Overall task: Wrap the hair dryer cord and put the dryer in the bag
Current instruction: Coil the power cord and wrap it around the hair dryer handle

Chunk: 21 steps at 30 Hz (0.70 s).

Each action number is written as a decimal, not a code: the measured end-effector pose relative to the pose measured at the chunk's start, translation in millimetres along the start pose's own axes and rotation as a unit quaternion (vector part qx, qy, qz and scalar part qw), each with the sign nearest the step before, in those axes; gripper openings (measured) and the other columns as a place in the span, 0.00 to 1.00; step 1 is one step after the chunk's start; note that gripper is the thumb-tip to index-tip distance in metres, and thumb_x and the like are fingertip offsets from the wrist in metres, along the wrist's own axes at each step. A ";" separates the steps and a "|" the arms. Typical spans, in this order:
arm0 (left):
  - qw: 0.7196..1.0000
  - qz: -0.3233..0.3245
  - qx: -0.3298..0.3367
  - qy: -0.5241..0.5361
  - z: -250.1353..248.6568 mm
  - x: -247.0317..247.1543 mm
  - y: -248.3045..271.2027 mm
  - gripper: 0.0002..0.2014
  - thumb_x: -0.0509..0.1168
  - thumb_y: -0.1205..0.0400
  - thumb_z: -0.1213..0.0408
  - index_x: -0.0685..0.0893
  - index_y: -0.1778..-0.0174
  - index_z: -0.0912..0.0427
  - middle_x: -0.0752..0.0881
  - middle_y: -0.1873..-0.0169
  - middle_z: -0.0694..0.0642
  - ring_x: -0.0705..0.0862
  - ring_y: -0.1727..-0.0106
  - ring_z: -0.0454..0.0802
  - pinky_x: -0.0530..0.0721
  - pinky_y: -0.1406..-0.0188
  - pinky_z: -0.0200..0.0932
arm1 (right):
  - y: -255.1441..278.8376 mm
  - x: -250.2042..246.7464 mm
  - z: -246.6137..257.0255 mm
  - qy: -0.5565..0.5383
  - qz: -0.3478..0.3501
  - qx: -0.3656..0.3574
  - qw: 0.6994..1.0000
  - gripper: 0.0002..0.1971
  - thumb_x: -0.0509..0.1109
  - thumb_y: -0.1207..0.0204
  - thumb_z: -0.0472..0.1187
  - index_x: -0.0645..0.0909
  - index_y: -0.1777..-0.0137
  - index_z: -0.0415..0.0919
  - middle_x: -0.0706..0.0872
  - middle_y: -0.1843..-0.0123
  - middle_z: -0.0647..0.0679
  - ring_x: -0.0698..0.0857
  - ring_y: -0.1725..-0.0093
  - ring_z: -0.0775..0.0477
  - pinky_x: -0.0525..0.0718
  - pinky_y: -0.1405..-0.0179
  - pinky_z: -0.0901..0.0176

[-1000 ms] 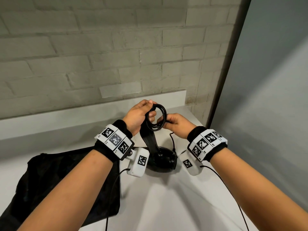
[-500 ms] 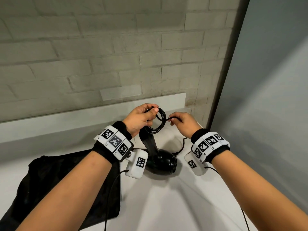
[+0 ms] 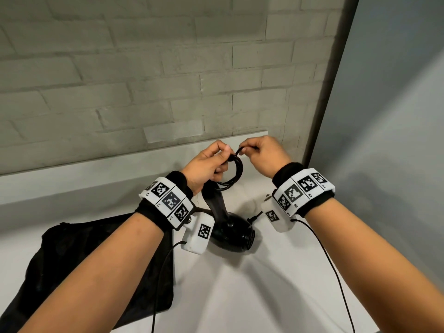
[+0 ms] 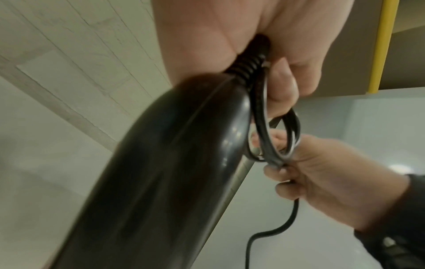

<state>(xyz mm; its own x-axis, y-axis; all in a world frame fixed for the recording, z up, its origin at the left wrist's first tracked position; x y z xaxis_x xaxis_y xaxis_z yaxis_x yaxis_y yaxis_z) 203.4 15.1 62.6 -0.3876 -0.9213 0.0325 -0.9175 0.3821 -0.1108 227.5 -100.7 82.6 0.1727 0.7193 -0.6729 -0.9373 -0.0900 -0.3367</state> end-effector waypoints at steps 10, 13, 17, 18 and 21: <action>0.995 0.061 -0.023 -0.080 0.9 6.7 1.3 0.11 0.49 0.14 0.66 0.75 0.57 0.56 0.65 0.78 0.46 0.64 0.82 0.36 0.61 0.84 0.26 | 25.7 -35.3 64.7 0.157 -0.098 -0.072 0.980 0.11 0.60 0.23 0.41 0.84 0.49 0.45 0.88 0.47 0.46 0.84 0.47 0.40 0.83 0.49 0.50; 0.993 0.074 -0.018 -0.091 1.3 9.6 -0.1 0.13 0.48 0.14 0.68 0.69 0.64 0.58 0.66 0.85 0.40 0.63 0.83 0.35 0.60 0.84 0.26 | 32.4 -33.0 71.0 0.174 -0.101 -0.091 0.975 0.11 0.58 0.22 0.42 0.83 0.50 0.43 0.87 0.47 0.46 0.84 0.48 0.41 0.79 0.54 0.53; 0.998 -0.002 0.010 -0.058 1.3 -6.7 -4.5 0.13 0.50 0.14 0.68 0.72 0.64 0.59 0.67 0.83 0.41 0.63 0.83 0.35 0.61 0.84 0.26 | 44.3 -21.6 71.9 0.158 -0.081 -0.144 0.974 0.11 0.56 0.20 0.42 0.79 0.50 0.39 0.87 0.50 0.44 0.83 0.52 0.40 0.74 0.60 0.55; 0.998 -0.024 0.018 -0.053 1.2 -11.4 -5.0 0.12 0.51 0.14 0.66 0.74 0.63 0.59 0.66 0.81 0.45 0.64 0.82 0.36 0.61 0.83 0.26 | 48.5 -17.5 69.9 0.149 -0.073 -0.152 0.974 0.11 0.56 0.19 0.41 0.78 0.50 0.38 0.87 0.51 0.44 0.83 0.53 0.40 0.72 0.62 0.56; 0.996 -0.069 0.034 -0.043 1.7 -18.0 -6.4 0.12 0.51 0.15 0.64 0.75 0.62 0.58 0.63 0.74 0.52 0.64 0.82 0.36 0.61 0.83 0.27 | 61.4 -2.8 61.3 0.074 -0.049 -0.169 0.982 0.11 0.56 0.20 0.39 0.77 0.50 0.33 0.84 0.60 0.47 0.81 0.60 0.40 0.68 0.64 0.58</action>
<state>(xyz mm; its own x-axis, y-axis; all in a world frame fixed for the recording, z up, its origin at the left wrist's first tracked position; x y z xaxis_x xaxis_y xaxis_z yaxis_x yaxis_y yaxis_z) 216.4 29.2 61.0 -0.2466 -0.9685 -0.0337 -0.9522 0.2486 -0.1777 150.9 -66.0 104.2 0.3229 0.6307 -0.7057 -0.7643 -0.2660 -0.5874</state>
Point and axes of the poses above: each hand's wrist, its own y-axis away from the middle knuckle, its own x-axis out of the palm, z = x × y, the point moved 9 cm from there along -y, towards the middle knuckle
